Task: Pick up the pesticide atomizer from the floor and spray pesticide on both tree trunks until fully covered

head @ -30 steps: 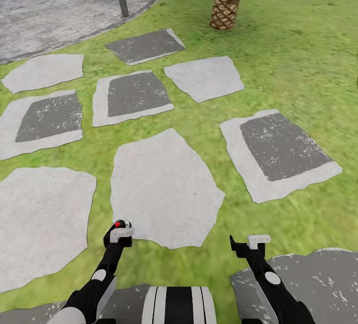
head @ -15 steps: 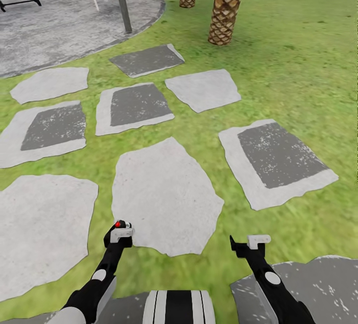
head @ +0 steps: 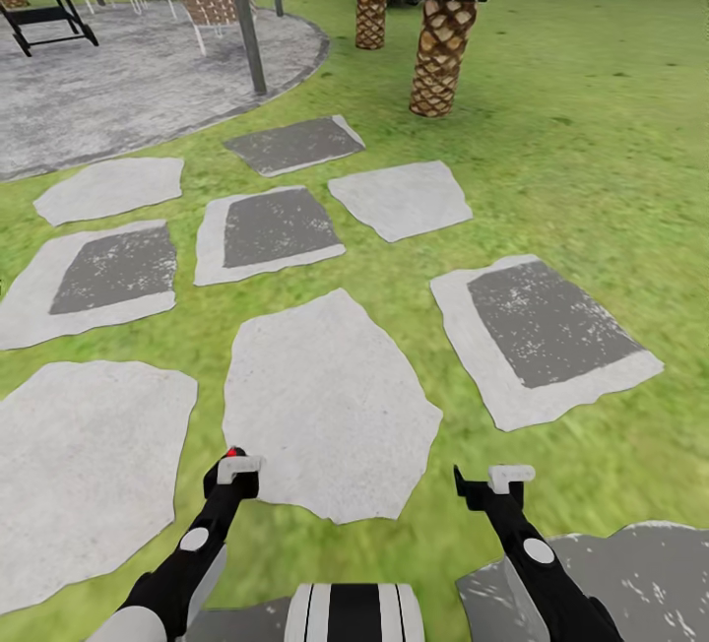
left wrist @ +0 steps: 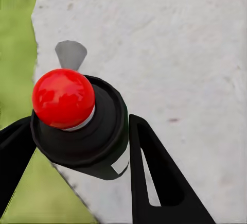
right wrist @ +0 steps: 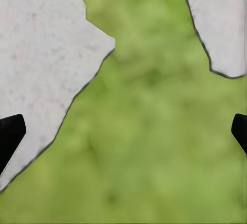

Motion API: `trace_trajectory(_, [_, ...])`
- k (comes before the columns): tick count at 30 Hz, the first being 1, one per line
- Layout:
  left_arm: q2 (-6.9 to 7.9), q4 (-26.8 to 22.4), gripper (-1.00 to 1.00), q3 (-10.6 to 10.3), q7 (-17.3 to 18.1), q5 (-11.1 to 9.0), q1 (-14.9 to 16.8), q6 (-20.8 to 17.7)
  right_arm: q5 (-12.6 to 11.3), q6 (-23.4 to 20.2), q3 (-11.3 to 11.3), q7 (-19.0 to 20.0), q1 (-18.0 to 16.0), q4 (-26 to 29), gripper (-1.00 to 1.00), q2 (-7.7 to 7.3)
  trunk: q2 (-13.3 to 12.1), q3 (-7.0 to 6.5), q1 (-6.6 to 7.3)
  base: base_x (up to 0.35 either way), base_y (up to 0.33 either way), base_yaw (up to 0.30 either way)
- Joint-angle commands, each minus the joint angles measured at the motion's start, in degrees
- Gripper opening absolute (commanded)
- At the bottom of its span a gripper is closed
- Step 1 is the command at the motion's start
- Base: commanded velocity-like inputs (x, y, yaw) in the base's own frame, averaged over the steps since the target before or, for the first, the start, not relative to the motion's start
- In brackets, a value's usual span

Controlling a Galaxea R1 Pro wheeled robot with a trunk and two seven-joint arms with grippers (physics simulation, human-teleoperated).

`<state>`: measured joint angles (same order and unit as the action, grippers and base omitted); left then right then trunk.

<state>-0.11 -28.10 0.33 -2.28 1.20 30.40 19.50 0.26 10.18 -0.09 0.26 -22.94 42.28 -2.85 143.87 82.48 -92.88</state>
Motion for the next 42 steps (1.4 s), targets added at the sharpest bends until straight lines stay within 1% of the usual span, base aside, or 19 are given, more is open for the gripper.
trace_trajectory(1, [0.00,0.0,-1.00,0.0,0.0,0.0,0.0,-0.1,0.0,0.0,0.0,0.0,0.0,0.0,1.00,0.01,0.0,-0.23,0.02,0.000,0.000,0.000])
trace_trajectory(10, [0.05,-0.1,-1.00,0.1,0.0,0.0,0.1,-0.6,0.1,0.1,0.1,0.0,0.0,0.1,1.00,0.23,-0.1,-2.22,0.25,0.000,0.000,0.000])
trace_trajectory(15, [0.02,-0.2,-1.00,0.2,-0.1,0.0,0.1,-0.7,0.2,0.1,0.0,0.1,0.0,0.0,1.00,-0.01,-0.2,-3.33,0.38,0.000,0.000,0.000])
trace_trajectory(23, [0.02,-0.2,-1.00,0.1,-0.1,-0.1,0.1,-0.7,0.2,2.9,0.0,0.0,0.0,-0.4,1.00,-0.18,-0.3,-5.10,0.59,0.000,0.000,0.000])
trace_trajectory(26, [0.02,-0.2,-1.00,0.1,0.0,-0.1,0.1,-0.7,0.2,3.3,0.0,0.0,0.0,-0.5,1.00,-0.10,-0.4,-5.79,0.67,0.000,0.000,-0.022])
trace_trajectory(32, [-0.04,-0.2,-1.00,0.1,0.0,-0.1,0.1,-0.7,0.1,3.4,0.0,0.0,0.0,-0.5,1.00,-0.03,-0.4,-7.39,0.82,0.000,0.000,-0.174])
trace_trajectory(42, [-0.11,-0.2,-1.00,0.0,0.0,-0.1,0.0,-0.7,0.1,3.4,0.0,0.0,0.1,-0.4,1.00,0.04,-0.6,-10.15,1.08,0.000,0.000,-0.251])
